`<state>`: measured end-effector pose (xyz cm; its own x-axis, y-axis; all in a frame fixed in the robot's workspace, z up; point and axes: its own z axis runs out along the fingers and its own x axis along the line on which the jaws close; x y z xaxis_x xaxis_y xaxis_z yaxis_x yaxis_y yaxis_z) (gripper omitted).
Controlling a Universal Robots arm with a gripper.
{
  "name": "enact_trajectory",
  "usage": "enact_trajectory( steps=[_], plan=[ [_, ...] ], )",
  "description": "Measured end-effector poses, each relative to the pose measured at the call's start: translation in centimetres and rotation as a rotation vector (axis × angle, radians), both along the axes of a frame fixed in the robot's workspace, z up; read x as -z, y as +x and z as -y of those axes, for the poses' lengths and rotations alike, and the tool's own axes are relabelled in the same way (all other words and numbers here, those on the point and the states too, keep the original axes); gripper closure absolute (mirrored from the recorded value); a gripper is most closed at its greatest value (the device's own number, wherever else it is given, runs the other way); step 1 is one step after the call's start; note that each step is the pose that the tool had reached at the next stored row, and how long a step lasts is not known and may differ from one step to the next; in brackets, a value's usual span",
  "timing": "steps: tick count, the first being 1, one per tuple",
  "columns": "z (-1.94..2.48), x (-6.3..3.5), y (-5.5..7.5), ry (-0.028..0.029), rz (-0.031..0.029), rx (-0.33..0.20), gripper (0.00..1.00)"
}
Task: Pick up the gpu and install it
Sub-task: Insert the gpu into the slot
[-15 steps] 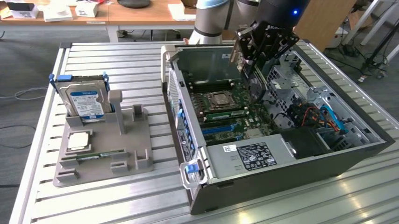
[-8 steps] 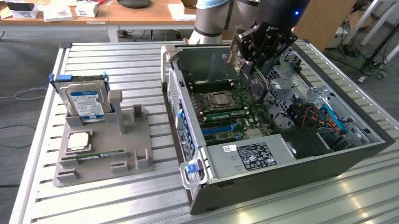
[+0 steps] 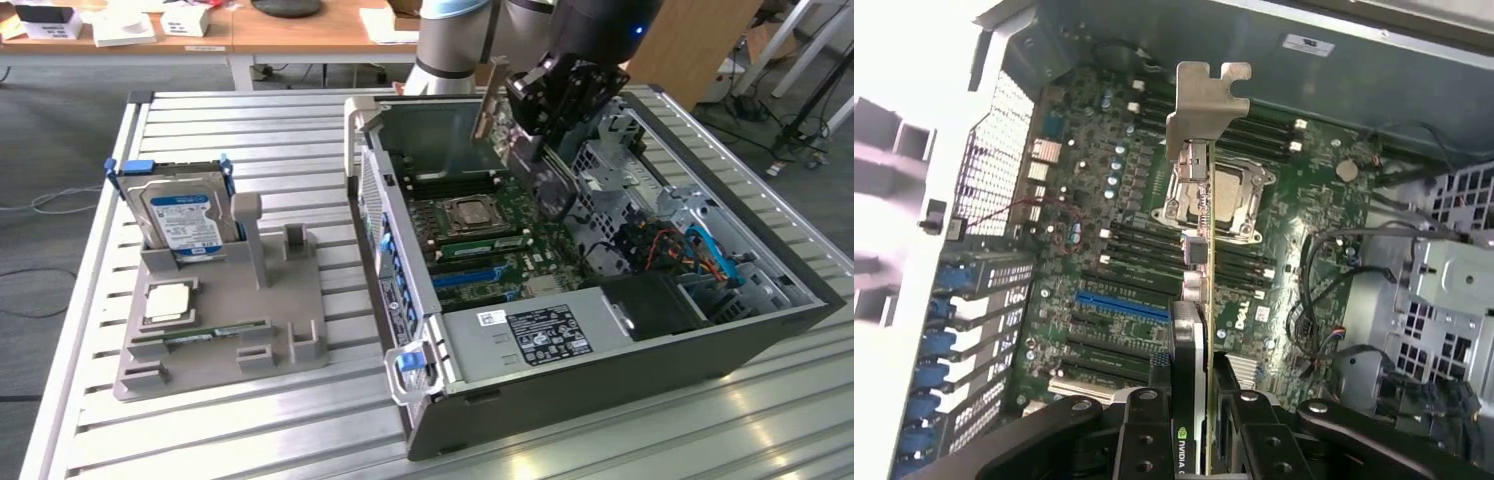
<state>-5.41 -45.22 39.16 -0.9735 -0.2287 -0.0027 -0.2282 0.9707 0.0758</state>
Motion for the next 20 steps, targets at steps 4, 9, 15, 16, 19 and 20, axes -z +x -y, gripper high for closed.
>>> enact_trajectory(
  steps=[4, 9, 15, 16, 19, 20],
  plan=[
    [0.00, 0.12, 0.00, -0.0001, 0.0000, -0.072, 0.73],
    [0.00, 0.30, 0.00, 0.0000, 0.0001, -0.163, 0.73],
    [0.00, 0.52, 0.00, 0.0000, 0.0000, -0.272, 0.73],
    [0.00, 0.55, 0.00, 0.0000, 0.0000, -0.290, 0.73],
    [0.00, 0.66, 0.00, 0.0000, 0.0000, -0.344, 0.73],
    [0.00, 0.70, 0.00, 0.0000, 0.0000, -0.362, 0.73]
  ],
)
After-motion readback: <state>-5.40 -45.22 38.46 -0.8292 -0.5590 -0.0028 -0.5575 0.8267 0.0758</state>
